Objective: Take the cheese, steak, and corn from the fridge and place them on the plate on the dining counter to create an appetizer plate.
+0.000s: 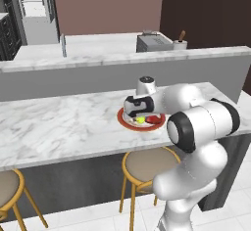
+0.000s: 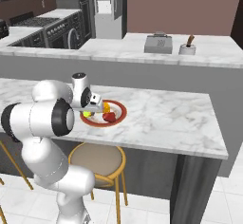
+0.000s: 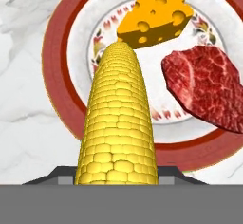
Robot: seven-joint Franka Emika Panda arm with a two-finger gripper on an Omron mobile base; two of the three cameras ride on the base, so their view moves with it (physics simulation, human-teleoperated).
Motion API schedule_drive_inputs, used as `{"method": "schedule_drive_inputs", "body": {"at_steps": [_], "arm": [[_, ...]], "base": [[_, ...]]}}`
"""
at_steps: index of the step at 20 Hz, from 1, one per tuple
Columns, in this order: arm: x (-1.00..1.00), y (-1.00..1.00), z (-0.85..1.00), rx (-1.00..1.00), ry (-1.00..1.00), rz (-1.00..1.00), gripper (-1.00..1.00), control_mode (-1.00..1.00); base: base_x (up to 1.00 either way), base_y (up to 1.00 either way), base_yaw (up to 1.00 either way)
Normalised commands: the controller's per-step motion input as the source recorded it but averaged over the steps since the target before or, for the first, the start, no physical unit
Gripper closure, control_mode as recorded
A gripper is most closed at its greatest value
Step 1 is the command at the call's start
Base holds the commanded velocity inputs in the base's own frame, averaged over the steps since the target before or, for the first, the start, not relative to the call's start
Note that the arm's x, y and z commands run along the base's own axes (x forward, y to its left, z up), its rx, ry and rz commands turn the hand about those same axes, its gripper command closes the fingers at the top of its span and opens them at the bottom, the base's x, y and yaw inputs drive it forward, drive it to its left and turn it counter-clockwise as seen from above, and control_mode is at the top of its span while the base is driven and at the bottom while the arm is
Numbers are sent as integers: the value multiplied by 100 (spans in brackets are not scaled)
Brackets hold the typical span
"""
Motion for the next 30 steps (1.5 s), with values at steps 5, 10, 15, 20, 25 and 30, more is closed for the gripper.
{"method": "schedule_drive_inputs", "body": {"at_steps": [5, 10, 15, 20, 25, 30], "arm": [[30, 0, -23, 0, 0, 0, 100, -100], [30, 0, -20, 0, 0, 0, 100, -100], [28, 0, -17, 0, 0, 1, 100, -100], [22, 0, -6, 0, 0, 1, -100, -100], [-4, -13, 2, 0, 0, 0, -100, -100], [-34, -18, 25, 0, -1, 0, -100, -100]], "base": [[0, 0, 0], [0, 0, 0], [0, 0, 0], [0, 0, 0], [0, 0, 0], [0, 0, 0]]}}
